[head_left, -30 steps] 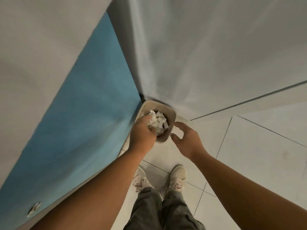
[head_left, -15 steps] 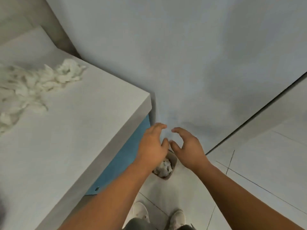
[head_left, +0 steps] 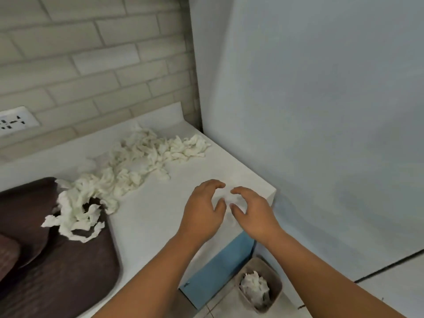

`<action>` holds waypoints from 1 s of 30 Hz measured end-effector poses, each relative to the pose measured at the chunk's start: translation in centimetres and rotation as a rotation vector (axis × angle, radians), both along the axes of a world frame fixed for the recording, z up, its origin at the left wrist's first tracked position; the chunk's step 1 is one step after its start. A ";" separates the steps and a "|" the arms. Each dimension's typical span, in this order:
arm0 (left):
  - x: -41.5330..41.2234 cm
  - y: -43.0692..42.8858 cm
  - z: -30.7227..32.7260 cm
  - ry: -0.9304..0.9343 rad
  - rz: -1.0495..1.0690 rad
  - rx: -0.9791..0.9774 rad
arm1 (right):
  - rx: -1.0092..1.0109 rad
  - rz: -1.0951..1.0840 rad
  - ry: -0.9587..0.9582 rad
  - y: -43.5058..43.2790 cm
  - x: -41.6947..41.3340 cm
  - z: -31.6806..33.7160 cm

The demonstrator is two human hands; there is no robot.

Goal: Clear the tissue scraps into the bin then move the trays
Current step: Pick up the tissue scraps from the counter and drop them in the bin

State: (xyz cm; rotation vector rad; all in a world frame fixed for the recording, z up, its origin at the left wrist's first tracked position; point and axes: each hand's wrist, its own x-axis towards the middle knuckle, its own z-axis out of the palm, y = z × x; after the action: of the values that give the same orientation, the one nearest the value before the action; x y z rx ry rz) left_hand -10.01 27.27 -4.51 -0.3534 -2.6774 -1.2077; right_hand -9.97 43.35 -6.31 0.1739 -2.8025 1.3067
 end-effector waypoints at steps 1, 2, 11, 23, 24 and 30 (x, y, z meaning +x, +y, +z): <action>-0.4 -1.9 0.2 -0.001 0.027 -0.005 | 0.013 0.020 -0.002 -1.6 -0.7 0.2; -0.7 -3.9 0.4 -0.003 0.055 -0.012 | 0.023 0.046 -0.009 -3.3 -1.5 0.4; -1.6 -23.1 0.1 -0.050 0.347 -0.060 | 0.100 0.392 -0.067 -20.7 -5.2 -1.5; -2.6 -37.4 -3.4 -0.240 0.676 -0.499 | 0.252 0.546 0.064 -36.3 -7.8 -2.8; -3.0 -37.3 -3.7 -0.247 0.672 -0.544 | 0.254 0.527 0.081 -36.7 -8.1 -2.8; -4.2 -38.2 -2.9 -0.126 0.686 -0.310 | 0.239 0.452 0.216 -37.1 -10.4 -2.6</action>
State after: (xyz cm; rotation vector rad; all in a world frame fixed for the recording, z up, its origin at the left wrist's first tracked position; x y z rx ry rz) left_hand -14.23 -10.97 -7.45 0.5824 -2.7135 -0.6254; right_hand -20.38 6.20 -8.87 0.9434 -2.8129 0.9258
